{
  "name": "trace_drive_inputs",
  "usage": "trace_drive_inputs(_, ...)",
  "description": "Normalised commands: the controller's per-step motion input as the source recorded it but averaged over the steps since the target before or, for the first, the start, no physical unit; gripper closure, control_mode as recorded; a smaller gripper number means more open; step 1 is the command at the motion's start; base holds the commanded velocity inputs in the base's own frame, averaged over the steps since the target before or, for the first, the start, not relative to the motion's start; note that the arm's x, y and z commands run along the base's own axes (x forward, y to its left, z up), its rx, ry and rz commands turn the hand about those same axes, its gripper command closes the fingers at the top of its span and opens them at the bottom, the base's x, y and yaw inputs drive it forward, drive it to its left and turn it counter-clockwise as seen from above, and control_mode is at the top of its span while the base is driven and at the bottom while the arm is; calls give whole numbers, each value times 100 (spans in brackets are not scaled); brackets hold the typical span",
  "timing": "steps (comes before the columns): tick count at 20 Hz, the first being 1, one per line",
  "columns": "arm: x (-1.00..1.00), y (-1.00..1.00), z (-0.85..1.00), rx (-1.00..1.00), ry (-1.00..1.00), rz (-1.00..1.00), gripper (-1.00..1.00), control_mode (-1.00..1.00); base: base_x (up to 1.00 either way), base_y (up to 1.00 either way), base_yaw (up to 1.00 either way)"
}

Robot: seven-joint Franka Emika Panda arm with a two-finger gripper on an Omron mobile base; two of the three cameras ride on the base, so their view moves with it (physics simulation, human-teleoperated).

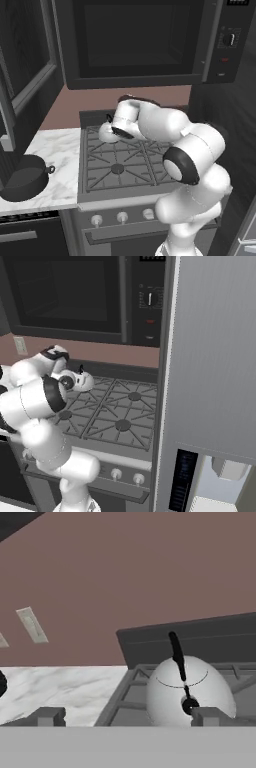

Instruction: Pick the kettle from the cabinet and place it on a stove burner. Then pick the pot from the counter and place it on another stove burner. Finally, turn both burners on.

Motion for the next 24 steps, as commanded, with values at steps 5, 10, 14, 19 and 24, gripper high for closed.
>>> trace_drive_inputs(5, -39, -6, 17, 0, 16, 0, -100, -100, 0, 0, 0)
trace_drive_inputs(10, -35, -16, 24, 0, 15, 0, -100, -100, 0, 0, 0)
trace_drive_inputs(14, -31, -22, 41, 0, 14, 0, -100, -100, 0, 0, 0)
trace_drive_inputs(19, -32, -20, 46, 0, 14, 0, -100, -100, 0, 0, 0)
trace_drive_inputs(24, -36, -18, 43, 0, 14, 0, -100, -100, 0, 0, 0)
